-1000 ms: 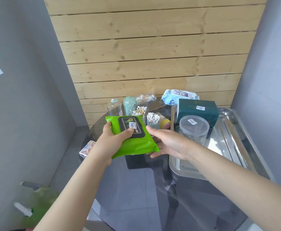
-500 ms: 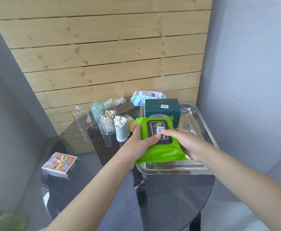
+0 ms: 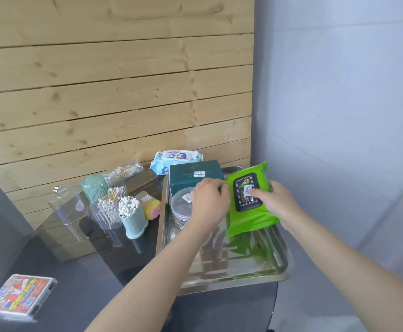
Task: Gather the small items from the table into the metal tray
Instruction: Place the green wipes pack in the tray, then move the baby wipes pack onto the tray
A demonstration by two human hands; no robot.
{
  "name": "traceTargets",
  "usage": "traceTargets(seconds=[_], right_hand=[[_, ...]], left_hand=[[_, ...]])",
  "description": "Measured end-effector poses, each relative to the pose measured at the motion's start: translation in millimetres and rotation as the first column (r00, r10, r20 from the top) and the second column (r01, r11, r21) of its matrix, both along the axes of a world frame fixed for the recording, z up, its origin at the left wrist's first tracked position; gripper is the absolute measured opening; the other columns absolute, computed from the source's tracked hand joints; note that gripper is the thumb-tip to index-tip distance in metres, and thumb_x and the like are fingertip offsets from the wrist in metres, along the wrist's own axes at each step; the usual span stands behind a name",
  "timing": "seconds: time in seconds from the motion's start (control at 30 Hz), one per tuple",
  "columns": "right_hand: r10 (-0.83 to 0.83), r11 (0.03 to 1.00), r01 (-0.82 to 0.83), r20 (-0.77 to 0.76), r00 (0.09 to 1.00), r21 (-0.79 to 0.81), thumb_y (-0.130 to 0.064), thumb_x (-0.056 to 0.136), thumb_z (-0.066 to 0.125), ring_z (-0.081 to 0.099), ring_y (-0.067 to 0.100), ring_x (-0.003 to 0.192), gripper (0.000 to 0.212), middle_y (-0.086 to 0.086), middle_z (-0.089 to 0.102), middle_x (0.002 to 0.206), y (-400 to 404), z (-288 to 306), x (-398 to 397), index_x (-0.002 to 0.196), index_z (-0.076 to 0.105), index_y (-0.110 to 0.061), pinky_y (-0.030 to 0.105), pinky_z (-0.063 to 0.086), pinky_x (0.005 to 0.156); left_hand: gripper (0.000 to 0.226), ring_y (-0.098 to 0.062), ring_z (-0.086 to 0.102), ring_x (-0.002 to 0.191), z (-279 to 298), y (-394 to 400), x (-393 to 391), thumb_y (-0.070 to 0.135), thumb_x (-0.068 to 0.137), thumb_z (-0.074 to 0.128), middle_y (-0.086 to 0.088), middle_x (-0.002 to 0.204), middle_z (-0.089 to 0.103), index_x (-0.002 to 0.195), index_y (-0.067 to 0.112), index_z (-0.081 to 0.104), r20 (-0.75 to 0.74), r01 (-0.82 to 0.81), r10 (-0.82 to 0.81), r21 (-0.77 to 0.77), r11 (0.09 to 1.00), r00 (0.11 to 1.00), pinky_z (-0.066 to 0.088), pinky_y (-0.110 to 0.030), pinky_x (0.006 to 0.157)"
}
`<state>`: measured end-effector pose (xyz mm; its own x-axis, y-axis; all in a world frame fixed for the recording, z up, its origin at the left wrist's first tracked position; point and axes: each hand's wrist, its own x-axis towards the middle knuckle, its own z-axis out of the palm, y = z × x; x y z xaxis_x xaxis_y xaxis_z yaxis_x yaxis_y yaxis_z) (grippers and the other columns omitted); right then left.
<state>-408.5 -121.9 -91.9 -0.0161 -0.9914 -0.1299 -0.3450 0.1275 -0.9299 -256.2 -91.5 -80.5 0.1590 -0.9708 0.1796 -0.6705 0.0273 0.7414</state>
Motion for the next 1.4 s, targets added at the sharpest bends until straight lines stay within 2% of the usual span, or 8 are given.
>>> traceTargets(seconds=[0.1,0.23,0.4,0.53,0.67,0.87,1.13,1.4], right_hand=[[-0.048,0.999,0.047,-0.051,0.998,-0.014,-0.03,0.077,0.064,0.067,0.028,0.092,0.025,0.006,0.072,0.096,-26,-4,1,0.099,0.066,-0.017,0.043,0.053,0.088],[-0.054,0.997,0.05,-0.086,0.995,-0.053,-0.036,0.077,0.064,0.066,0.027,0.097,0.03,0.004,0.071,0.102,-54,-9,3,0.104,0.065,-0.021,0.044,0.052,0.09],[-0.059,0.99,0.021,-0.271,0.961,-0.143,-0.041,0.089,0.052,0.057,0.034,0.112,0.039,0.012,0.067,0.116,-72,-18,25,0.116,0.062,-0.015,0.037,0.047,0.092],[-0.057,0.99,-0.034,-0.613,0.788,-0.136,-0.048,0.096,0.025,0.039,0.036,0.123,0.051,0.008,0.05,0.138,-70,-26,26,0.133,0.048,-0.022,0.041,0.032,0.1],[0.056,0.998,-0.069,-0.581,0.812,-0.001,-0.061,0.091,0.016,0.042,0.038,0.128,0.057,0.009,0.05,0.14,-72,-31,16,0.143,0.03,-0.04,0.046,0.038,0.102],[-0.011,0.985,-0.121,-0.74,0.672,-0.124,-0.054,0.095,0.022,0.042,0.036,0.123,0.057,0.01,0.048,0.138,-66,-17,21,0.142,0.037,-0.024,0.042,0.038,0.098],[0.026,0.9,-0.297,-0.642,0.767,-0.318,-0.045,0.094,0.041,0.036,0.027,0.132,0.047,-0.001,0.05,0.141,-89,2,60,0.135,0.049,-0.023,0.037,0.026,0.108],[0.295,0.901,-0.392,-0.402,0.867,-0.185,-0.037,0.097,0.041,0.048,0.021,0.127,0.045,0.002,0.052,0.14,-152,16,115,0.134,0.051,-0.015,0.029,0.037,0.098]], left_hand=[[0.041,-0.026,0.033,0.136,-4,-39,7,0.024,0.096,0.035,-0.005,0.148,0.041,0.132,0.023,0.054,0.283,-0.018,0.0,0.06,0.998,0.959,0.019,-0.042,0.11],[0.043,-0.033,0.008,0.146,-9,-77,18,0.038,0.099,0.024,-0.01,0.16,0.012,0.141,0.037,0.036,0.533,0.029,-0.142,0.214,0.976,0.834,-0.002,-0.058,0.115],[0.042,-0.035,0.002,0.147,-17,-82,21,0.041,0.099,0.019,-0.011,0.16,0.011,0.137,0.038,0.038,0.563,-0.02,-0.103,0.208,0.978,0.82,-0.005,-0.064,0.113],[0.043,-0.034,-0.001,0.147,-23,-80,26,0.043,0.099,0.019,-0.009,0.161,0.009,0.137,0.04,0.037,0.568,-0.017,-0.1,0.198,0.98,0.817,-0.008,-0.061,0.113],[0.042,-0.032,-0.004,0.148,-24,-80,28,0.045,0.098,0.021,-0.007,0.161,0.008,0.136,0.041,0.038,0.558,0.011,-0.122,0.199,0.98,0.821,-0.01,-0.06,0.112],[0.043,-0.032,0.001,0.148,-18,-77,28,0.046,0.098,0.023,-0.007,0.16,0.014,0.137,0.04,0.04,0.518,0.009,-0.124,0.218,0.976,0.846,-0.008,-0.059,0.113],[0.037,-0.029,0.05,0.118,8,-107,56,0.035,0.097,0.032,-0.009,0.121,0.062,0.123,0.026,0.057,0.295,-0.116,0.063,0.164,0.98,0.953,0.026,-0.044,0.102],[0.044,-0.036,0.036,0.129,9,-156,116,0.034,0.096,0.033,-0.016,0.139,0.04,0.134,0.015,0.044,0.313,-0.343,0.252,0.284,0.895,0.916,0.029,-0.043,0.106]])
